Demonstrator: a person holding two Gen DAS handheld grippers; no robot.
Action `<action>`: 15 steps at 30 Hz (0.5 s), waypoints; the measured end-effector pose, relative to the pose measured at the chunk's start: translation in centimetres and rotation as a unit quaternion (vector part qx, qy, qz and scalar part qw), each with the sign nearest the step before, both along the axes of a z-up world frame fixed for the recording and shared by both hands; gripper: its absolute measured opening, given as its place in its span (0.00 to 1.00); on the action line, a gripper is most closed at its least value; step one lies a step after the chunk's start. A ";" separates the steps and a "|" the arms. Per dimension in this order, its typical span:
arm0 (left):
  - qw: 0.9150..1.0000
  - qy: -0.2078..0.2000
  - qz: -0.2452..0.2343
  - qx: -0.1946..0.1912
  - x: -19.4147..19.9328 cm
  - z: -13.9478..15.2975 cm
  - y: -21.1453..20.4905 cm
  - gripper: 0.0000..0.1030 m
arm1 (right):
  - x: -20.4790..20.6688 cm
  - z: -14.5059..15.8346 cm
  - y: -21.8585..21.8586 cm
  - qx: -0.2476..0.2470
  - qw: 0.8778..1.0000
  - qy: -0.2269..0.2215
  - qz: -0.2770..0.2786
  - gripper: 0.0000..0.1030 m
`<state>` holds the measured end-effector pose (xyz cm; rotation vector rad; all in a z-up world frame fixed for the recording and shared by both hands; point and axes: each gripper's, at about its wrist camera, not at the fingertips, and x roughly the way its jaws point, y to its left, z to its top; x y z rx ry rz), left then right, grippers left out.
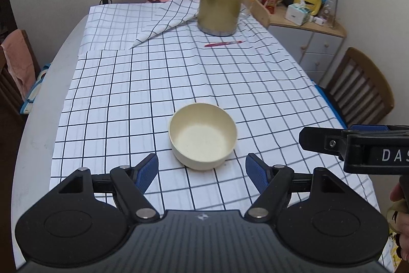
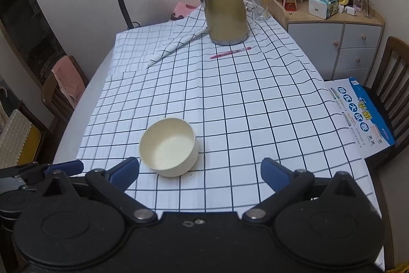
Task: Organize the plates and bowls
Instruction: 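Move both grippers to the cream bowl and close on its rim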
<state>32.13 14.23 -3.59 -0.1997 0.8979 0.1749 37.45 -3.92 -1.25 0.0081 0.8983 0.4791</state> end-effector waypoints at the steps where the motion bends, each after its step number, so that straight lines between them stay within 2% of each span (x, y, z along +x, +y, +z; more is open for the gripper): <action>1: 1.000 0.005 0.002 0.002 0.7 -0.4 0.1 0.73 | 0.8 -0.4 0.2 -0.004 1.000 0.004 0.000 0.99; 7: 0.999 0.030 0.015 0.013 4.0 -3.0 0.7 0.73 | 5.2 -3.3 1.9 -0.027 0.999 0.028 0.006 0.96; 15: 0.997 0.058 0.038 0.019 7.4 -6.4 2.3 0.73 | 8.9 -7.0 4.3 -0.037 0.998 0.059 0.006 0.90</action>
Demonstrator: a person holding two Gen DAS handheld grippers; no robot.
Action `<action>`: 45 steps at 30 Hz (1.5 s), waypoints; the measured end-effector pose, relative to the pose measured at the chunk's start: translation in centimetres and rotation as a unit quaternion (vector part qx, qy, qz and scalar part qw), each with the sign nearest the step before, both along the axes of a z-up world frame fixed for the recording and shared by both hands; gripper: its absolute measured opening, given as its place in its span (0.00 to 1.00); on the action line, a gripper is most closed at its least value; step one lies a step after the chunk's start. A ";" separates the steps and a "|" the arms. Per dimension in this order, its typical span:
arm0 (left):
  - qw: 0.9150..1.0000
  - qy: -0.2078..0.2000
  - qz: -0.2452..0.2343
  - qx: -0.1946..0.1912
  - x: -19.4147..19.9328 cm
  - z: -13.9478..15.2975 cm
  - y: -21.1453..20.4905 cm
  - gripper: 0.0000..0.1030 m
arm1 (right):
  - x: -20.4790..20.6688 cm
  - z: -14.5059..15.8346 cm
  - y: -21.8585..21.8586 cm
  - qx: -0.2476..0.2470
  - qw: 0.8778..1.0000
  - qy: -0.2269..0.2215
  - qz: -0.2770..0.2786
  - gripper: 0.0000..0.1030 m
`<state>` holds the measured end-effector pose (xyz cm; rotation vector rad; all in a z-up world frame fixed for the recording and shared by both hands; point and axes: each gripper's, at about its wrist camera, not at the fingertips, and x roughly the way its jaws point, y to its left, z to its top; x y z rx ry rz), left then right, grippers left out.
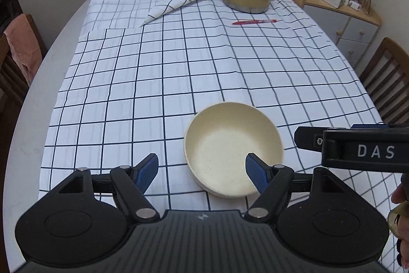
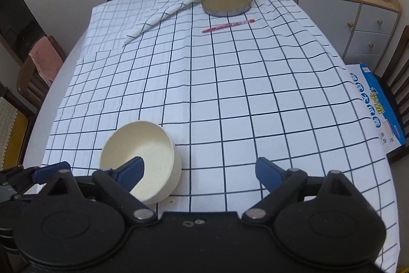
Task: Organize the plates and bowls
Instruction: 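Move both grippers to the cream bowl and close on its rim, then lift the cream bowl with both grippers and carry it toward the steel bowl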
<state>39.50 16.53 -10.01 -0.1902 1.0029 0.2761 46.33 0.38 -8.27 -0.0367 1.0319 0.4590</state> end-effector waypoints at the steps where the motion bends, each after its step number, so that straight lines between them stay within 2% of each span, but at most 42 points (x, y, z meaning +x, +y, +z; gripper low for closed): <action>1: 1.000 0.002 0.002 0.000 0.3 -0.4 0.2 0.73 | 0.4 -0.4 0.3 -0.001 1.000 0.004 0.000 0.89; 8: 0.999 0.020 0.026 -0.005 1.8 -2.4 1.8 0.72 | 2.1 -2.6 2.0 -0.003 1.000 0.023 -0.003 0.76; 12: 0.999 0.025 0.021 -0.004 2.1 -3.1 2.0 0.71 | 2.2 -3.3 3.0 -0.012 1.000 0.024 0.005 0.68; 13: 0.999 0.026 0.018 -0.002 2.2 -3.2 1.9 0.71 | 2.1 -3.5 3.2 -0.014 1.000 0.023 0.006 0.65; 15: 1.000 0.026 0.015 0.003 2.3 -3.4 1.7 0.71 | 2.1 -3.8 3.5 -0.015 1.000 0.026 0.009 0.54; 17: 1.000 0.029 0.010 -0.002 2.4 -3.6 1.7 0.59 | 2.1 -4.0 3.7 -0.017 0.999 0.027 0.008 0.46; 19: 1.000 0.030 0.008 -0.005 2.4 -3.7 1.5 0.52 | 2.0 -4.1 3.8 -0.019 0.999 0.028 0.010 0.42; 21: 1.000 0.029 0.004 -0.003 2.3 -3.6 1.3 0.44 | 2.0 -4.2 3.8 -0.023 0.999 0.028 0.011 0.33; 23: 1.000 0.030 0.003 0.000 2.4 -3.6 1.3 0.33 | 1.9 -4.3 3.9 -0.022 0.999 0.028 0.013 0.29; 25: 1.000 0.028 0.006 0.001 2.3 -3.5 1.3 0.27 | 1.8 -4.2 3.9 -0.022 0.999 0.028 0.014 0.26; 26: 1.000 0.028 0.007 0.004 2.3 -3.5 1.2 0.20 | 1.8 -4.2 3.9 -0.024 0.999 0.027 0.015 0.23; 30: 1.000 0.030 0.005 -0.006 2.3 -3.3 1.3 0.14 | 1.3 -3.9 4.2 -0.029 0.999 0.024 0.024 0.08; 34: 1.000 0.027 -0.004 -0.004 2.0 -3.0 0.8 0.08 | 0.9 -3.6 4.3 -0.036 0.999 0.015 0.025 0.06; 45: 0.999 0.036 -0.029 -0.003 -0.2 -1.3 -1.1 0.07 | -1.5 -2.1 3.0 -0.050 0.999 0.014 0.012 0.05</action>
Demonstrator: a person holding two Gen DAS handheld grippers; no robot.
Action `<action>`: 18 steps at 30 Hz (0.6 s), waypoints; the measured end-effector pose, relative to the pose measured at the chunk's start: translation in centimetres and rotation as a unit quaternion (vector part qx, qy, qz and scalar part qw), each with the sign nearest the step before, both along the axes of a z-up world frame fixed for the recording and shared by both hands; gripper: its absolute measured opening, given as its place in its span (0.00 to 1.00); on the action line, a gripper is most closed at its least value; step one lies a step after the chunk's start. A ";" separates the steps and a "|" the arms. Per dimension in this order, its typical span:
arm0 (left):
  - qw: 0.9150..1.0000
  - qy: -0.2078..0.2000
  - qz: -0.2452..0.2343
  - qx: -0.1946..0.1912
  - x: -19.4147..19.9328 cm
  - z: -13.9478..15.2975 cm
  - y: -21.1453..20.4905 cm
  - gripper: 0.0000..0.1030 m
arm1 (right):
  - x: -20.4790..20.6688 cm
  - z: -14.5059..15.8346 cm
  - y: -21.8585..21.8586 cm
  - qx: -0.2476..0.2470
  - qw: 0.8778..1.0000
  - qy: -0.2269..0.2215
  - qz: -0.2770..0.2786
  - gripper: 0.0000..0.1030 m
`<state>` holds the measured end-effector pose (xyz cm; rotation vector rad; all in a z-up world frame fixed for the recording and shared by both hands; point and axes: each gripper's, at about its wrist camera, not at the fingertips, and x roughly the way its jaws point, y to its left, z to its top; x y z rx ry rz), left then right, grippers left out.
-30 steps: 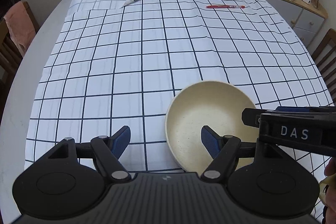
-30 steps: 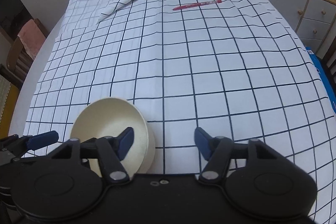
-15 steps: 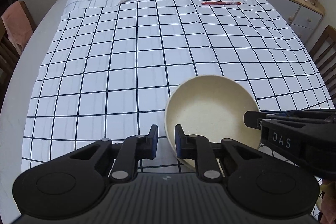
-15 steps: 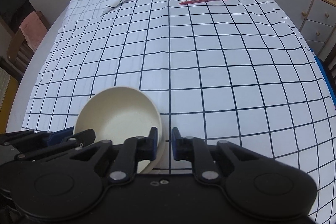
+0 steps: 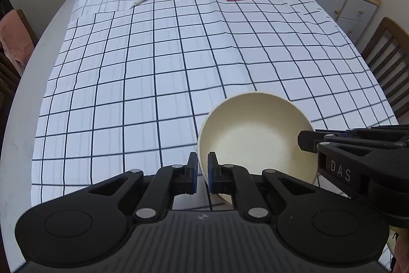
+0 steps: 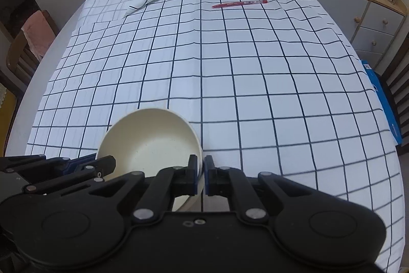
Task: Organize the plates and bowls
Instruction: 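Lift the cream bowl with both grippers and carry it toward the steel bowl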
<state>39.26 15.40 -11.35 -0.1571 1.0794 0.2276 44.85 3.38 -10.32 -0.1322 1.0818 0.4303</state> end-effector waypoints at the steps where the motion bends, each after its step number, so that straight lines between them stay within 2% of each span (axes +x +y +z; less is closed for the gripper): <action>1: 1.000 0.000 -0.004 -0.001 -0.4 0.3 -0.3 0.07 | -0.5 0.3 -0.2 -0.002 1.000 -0.001 -0.002 0.05; 18: 0.996 -0.028 -0.082 0.001 -8.2 8.0 -5.5 0.07 | -9.6 6.9 -5.5 0.004 0.998 -0.023 -0.051 0.05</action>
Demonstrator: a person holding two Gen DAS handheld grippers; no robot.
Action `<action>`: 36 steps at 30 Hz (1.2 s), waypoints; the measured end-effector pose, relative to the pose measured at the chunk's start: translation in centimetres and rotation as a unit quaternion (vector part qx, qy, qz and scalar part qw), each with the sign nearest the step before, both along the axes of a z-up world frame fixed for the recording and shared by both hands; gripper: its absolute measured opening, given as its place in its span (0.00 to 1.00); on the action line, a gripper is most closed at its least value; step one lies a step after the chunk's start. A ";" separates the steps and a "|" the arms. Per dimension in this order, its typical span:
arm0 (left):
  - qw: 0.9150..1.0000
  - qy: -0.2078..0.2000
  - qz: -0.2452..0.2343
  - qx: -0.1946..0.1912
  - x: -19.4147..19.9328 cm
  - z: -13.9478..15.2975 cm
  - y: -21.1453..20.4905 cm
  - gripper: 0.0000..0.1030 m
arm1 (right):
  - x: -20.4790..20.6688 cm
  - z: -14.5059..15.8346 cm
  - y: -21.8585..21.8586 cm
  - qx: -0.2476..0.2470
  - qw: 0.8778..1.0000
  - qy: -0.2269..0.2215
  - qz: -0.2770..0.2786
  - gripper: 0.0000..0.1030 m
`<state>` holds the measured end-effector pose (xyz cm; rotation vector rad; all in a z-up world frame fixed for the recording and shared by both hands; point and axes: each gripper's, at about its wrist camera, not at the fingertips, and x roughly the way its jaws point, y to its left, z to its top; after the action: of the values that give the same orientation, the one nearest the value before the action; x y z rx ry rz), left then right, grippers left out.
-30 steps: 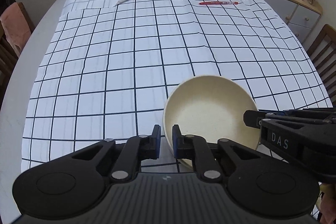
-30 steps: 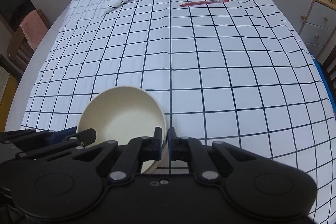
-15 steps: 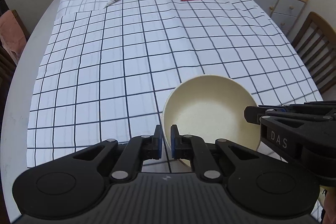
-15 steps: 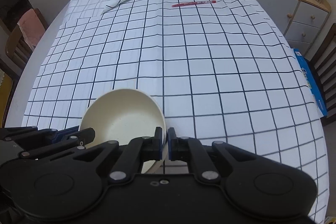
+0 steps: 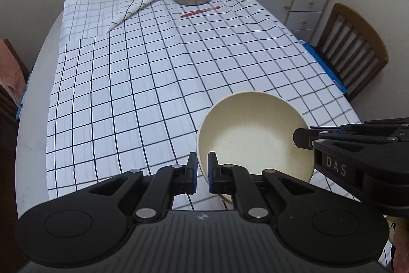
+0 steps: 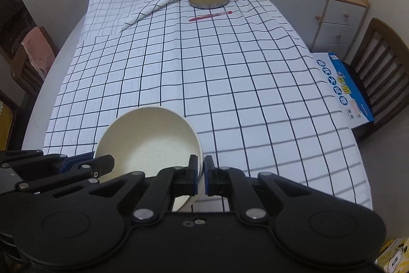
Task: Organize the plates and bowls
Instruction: 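Lift the cream bowl with both grippers and carry it toward the steel bowl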
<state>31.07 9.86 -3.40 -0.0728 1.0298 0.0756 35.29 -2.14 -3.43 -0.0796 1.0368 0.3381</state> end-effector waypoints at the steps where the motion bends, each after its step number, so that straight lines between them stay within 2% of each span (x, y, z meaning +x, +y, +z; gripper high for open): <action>1: 1.000 -0.002 -0.005 0.001 -0.6 0.3 -0.3 0.07 | -0.7 0.3 -0.3 0.002 1.000 -0.001 -0.005 0.05; 12: 0.998 -0.004 -0.063 0.011 -7.2 2.6 -4.0 0.07 | -8.2 3.4 -3.2 -0.001 0.999 -0.012 -0.043 0.06; 22: 0.995 -0.003 -0.102 0.007 -12.4 3.4 -6.3 0.07 | -14.3 3.9 -5.5 0.000 0.997 -0.017 -0.073 0.06; 29: 0.992 0.007 -0.127 0.009 -15.1 2.2 -8.2 0.07 | -17.5 3.4 -7.3 -0.002 0.996 -0.013 -0.092 0.06; 36: 0.989 0.025 -0.144 0.010 -16.3 -0.3 -9.4 0.07 | -19.3 1.0 -8.8 -0.001 0.994 0.009 -0.110 0.06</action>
<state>14.75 0.51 -3.68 0.0974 1.0802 -0.1752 16.01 -10.90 -2.46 0.0362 1.0530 0.1382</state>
